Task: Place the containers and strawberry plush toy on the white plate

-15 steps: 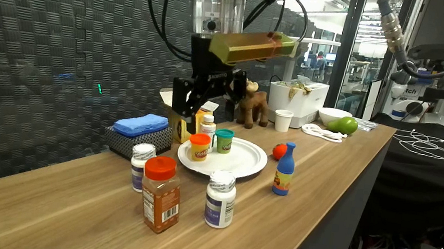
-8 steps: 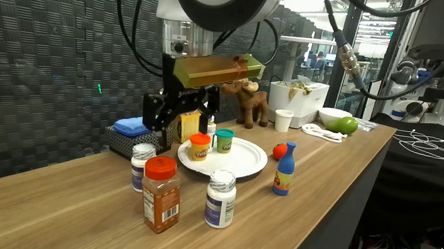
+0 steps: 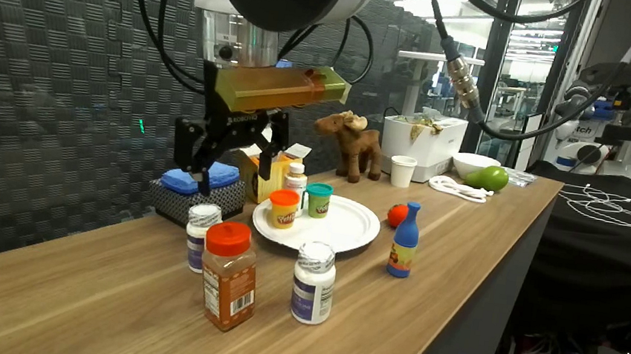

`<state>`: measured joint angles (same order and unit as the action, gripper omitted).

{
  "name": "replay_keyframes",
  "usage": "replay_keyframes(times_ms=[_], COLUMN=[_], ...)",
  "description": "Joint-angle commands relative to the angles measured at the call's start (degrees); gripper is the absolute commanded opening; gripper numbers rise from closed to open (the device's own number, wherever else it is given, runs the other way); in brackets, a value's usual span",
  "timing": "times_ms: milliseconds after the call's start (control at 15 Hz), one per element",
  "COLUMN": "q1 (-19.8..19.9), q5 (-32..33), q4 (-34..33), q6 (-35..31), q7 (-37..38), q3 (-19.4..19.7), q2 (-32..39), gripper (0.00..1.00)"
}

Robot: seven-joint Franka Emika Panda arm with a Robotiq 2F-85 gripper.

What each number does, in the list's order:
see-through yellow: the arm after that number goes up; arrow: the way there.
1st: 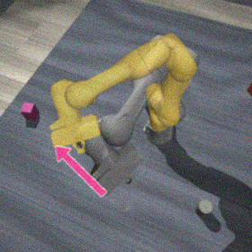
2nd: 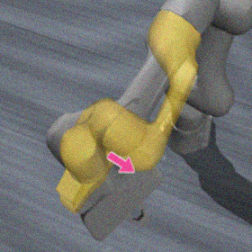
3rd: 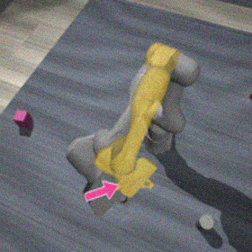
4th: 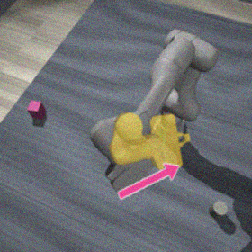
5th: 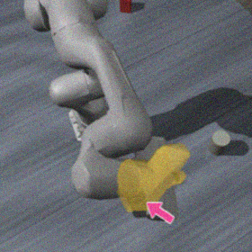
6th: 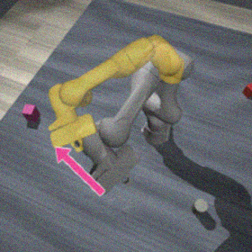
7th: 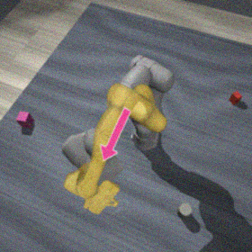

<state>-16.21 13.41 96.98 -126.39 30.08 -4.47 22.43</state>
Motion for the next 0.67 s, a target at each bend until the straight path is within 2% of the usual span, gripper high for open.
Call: replay_keyframes(times_ms=[0,600], q1=[-1.22,-2.52], q5=[-0.79,-4.65], q4=[-3.97,-5.57], q6=[1.31,3.20], q7=[0.00,-0.87], q3=[0.10,-0.97], q2=[1.96,4.27], gripper=[1.00,1.00])
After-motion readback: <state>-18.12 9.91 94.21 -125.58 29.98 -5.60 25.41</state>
